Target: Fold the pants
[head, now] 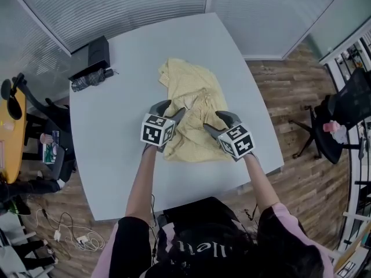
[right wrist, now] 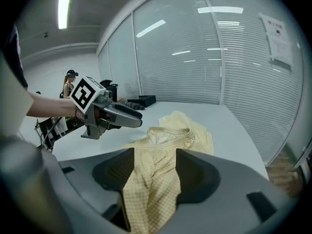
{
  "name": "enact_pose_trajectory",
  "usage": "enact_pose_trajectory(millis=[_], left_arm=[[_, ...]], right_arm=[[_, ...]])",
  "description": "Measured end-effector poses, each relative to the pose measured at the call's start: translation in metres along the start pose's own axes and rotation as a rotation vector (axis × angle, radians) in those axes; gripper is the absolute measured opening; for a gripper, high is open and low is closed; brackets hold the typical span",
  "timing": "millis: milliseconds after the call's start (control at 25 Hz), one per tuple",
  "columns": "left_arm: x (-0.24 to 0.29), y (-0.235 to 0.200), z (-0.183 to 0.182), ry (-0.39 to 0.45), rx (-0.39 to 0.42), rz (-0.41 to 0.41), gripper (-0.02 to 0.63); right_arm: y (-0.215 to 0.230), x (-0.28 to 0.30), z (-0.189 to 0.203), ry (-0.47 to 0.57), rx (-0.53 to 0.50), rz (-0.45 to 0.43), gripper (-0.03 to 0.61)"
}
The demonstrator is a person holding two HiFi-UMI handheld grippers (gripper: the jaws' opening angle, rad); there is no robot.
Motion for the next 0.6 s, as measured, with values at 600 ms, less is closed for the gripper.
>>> enact_pose_trajectory(millis=[600], left_arm=[[-0.114,0.125,-0.007,0.180,0.065,0.076,0.247]], right_arm=[[-0.055,-0.113,-0.003,0.243,0.126,-0.054,0.204]])
Point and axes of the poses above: the fingertips, and each gripper's own axes: x forward along the fingers, y to its right, z out of its underside, the point moved 4 cm from there along -x, backward along the fingers, and after that the axes turned 3 degrees about z, right-handed, at the moved point
